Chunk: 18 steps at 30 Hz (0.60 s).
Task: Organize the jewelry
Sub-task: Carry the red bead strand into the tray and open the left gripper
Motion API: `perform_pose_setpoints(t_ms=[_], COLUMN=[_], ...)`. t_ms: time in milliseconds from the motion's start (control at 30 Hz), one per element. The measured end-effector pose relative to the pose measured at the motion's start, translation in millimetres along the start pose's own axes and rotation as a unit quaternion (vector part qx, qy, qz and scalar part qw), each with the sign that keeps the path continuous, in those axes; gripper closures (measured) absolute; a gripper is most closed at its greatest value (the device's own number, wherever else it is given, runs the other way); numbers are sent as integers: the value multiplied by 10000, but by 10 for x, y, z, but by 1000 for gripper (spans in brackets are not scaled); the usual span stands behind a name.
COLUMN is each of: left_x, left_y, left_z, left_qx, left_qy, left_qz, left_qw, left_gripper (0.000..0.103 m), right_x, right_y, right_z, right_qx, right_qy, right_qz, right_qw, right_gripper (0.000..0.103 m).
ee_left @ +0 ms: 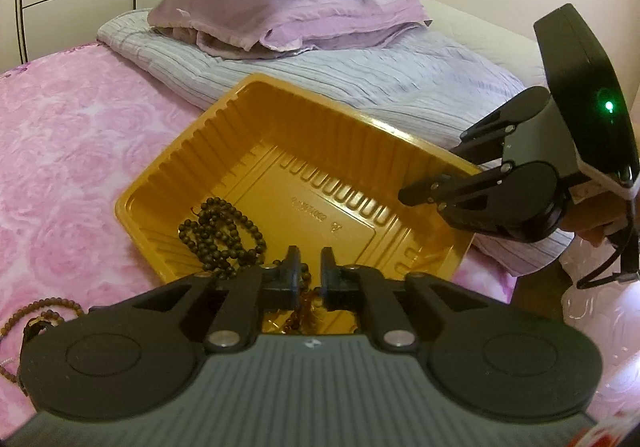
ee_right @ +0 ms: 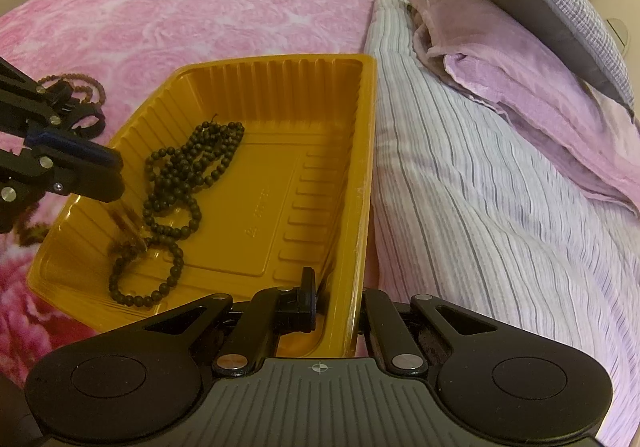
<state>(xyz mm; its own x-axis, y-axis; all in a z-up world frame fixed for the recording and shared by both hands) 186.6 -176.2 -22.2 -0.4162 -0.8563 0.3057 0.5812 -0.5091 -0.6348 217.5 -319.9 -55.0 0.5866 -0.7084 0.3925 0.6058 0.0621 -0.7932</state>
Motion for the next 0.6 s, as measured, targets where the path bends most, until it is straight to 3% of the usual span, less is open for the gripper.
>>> perform_pose_setpoints(t_ms=[167,300,467,600], left_x=[-203,-599,-1167,-1370], left_y=[-178,-470,-863,-1000], left_z=[-18,-154,-441,-671], left_qx=[185,379,492,448], left_qy=[-182,-421,-994,-1224], left_qz=[182,672,1300,1604], left_qw=[9995,9961,9853,9784], left_gripper=[89,86,84,84], right_x=[-5,-11,-12,-9], right_y=[2,-10,-9,-11], right_z=[2,2,2,-17], right_qx=[6,16,8,-5], right_qy=[7,2,8,37], right_qz=[-6,-12,-17,-12], right_qw=[10000,10000,10000,10000], right_gripper=[98,98,98,98])
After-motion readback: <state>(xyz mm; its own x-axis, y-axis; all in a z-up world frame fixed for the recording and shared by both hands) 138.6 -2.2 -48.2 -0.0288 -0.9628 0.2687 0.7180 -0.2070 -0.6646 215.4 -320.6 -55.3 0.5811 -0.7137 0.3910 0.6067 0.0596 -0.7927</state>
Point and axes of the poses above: each gripper's, at about its wrist camera, not at the fingertips, and y roughly the way its jaws point, x to its right, z to its top, the point moved 5 cm from there along y, roughly the way its jaws point, and after that the axes turned 13 degrees about -y, right-handed, at the moved point
